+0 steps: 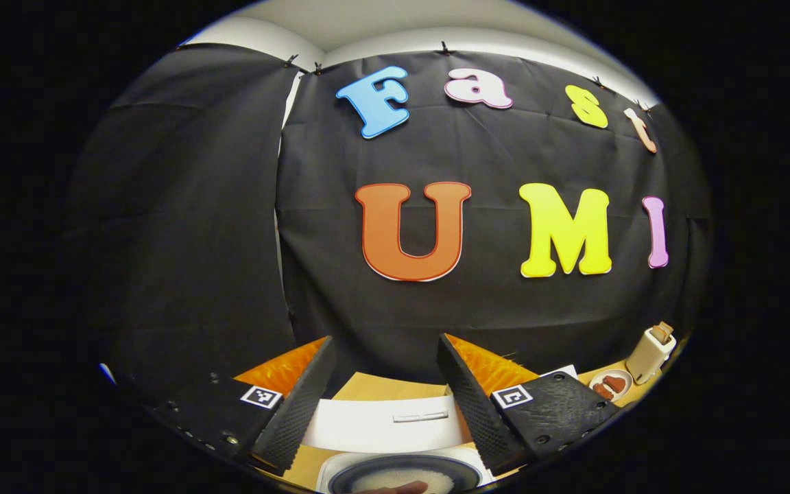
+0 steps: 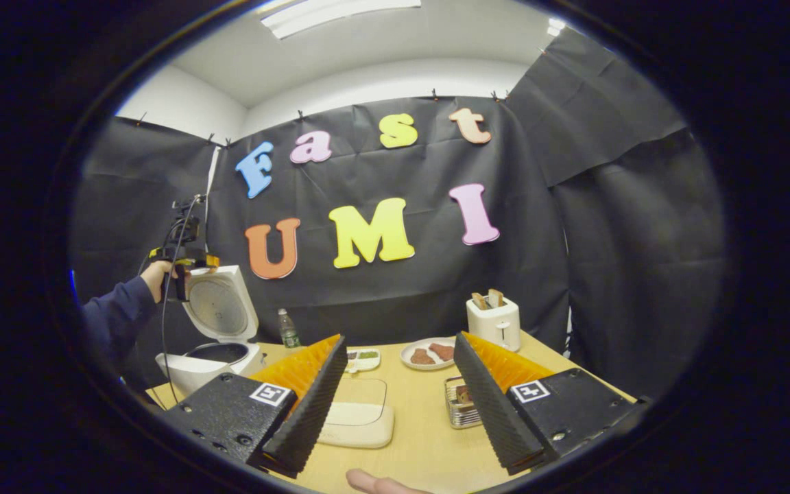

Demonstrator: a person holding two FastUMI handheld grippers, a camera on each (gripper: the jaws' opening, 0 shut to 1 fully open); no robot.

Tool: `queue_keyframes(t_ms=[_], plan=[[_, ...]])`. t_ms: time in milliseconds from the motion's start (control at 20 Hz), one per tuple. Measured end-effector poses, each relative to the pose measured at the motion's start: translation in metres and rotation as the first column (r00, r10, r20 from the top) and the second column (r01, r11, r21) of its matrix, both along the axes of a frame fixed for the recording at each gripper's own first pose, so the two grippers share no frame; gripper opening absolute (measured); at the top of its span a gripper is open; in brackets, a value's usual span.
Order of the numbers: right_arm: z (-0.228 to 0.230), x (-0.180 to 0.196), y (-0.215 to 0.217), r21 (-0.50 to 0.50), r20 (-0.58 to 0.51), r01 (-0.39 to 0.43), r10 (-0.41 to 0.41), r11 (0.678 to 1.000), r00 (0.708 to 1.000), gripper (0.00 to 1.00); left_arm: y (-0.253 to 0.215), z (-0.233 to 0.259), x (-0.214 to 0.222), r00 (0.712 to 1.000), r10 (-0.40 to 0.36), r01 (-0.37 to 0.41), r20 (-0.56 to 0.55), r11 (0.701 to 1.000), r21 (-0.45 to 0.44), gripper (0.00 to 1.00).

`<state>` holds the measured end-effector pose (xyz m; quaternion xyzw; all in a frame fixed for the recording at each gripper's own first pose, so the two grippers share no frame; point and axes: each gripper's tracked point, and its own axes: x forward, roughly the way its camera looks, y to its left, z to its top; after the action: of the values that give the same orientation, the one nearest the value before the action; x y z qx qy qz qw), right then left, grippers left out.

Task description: Close the left gripper, press the button to open the rice cooker; take a wooden spoon from the chopstick holder with the right hand, scoop a spoonful of rice and pour it into the rice cooker, then put the wooden spoon back into the chopstick holder.

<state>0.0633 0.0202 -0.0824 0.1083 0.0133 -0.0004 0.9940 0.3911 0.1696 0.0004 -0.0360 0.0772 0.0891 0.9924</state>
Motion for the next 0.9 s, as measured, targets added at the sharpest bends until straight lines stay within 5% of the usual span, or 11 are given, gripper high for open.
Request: queue_keyframes(t_ms=[900], plan=[[-0.007,-0.083,0.027,-0.032,-0.020,-0.062,0.061,0.998,0.998,1.00,-0.046,-0.082,-0.108,0.981,-0.096,0.088,-0.170,0.995,-0.055,0.95]])
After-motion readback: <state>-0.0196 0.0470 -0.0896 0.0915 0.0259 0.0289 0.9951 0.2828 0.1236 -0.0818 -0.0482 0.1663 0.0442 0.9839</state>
